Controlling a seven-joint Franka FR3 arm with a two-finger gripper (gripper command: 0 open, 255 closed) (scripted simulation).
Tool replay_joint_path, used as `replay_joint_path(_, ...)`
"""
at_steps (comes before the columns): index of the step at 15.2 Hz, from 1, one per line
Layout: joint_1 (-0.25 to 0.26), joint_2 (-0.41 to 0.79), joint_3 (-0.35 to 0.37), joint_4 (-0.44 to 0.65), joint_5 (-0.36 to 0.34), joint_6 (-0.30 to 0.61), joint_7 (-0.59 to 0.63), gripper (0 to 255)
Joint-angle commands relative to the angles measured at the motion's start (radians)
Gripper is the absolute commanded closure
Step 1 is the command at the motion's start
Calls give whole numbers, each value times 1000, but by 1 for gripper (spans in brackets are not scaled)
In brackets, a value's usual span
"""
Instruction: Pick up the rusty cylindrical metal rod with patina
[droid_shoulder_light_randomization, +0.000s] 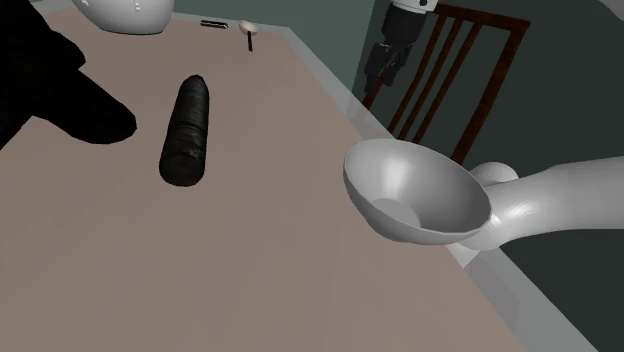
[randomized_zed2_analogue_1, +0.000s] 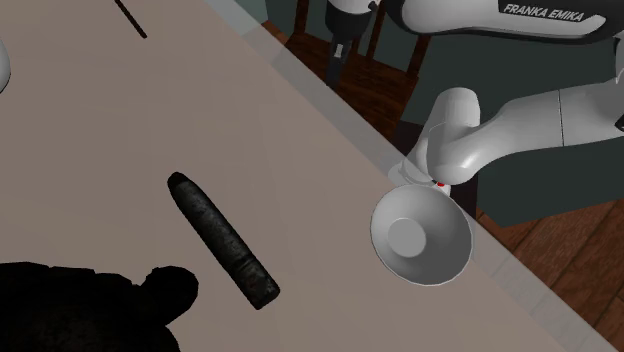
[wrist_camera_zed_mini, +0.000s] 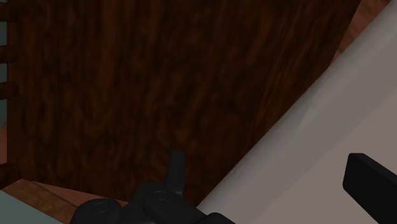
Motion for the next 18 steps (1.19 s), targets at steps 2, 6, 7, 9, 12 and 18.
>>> replay_joint_path(2,3,8,26,9,17,-8,36,0)
replay_joint_path(6,11,55,127,59,82,-35,180,0)
replay_joint_path(7,12,71,152,75,98,-41,216,0)
replay_joint_path(9,13,107,201,112,126,-51,288,0)
replay_joint_path(12,11,171,273,177,163,-65,397,0)
replay_joint_path(18,-5,337,416,345,207,-88,621,0)
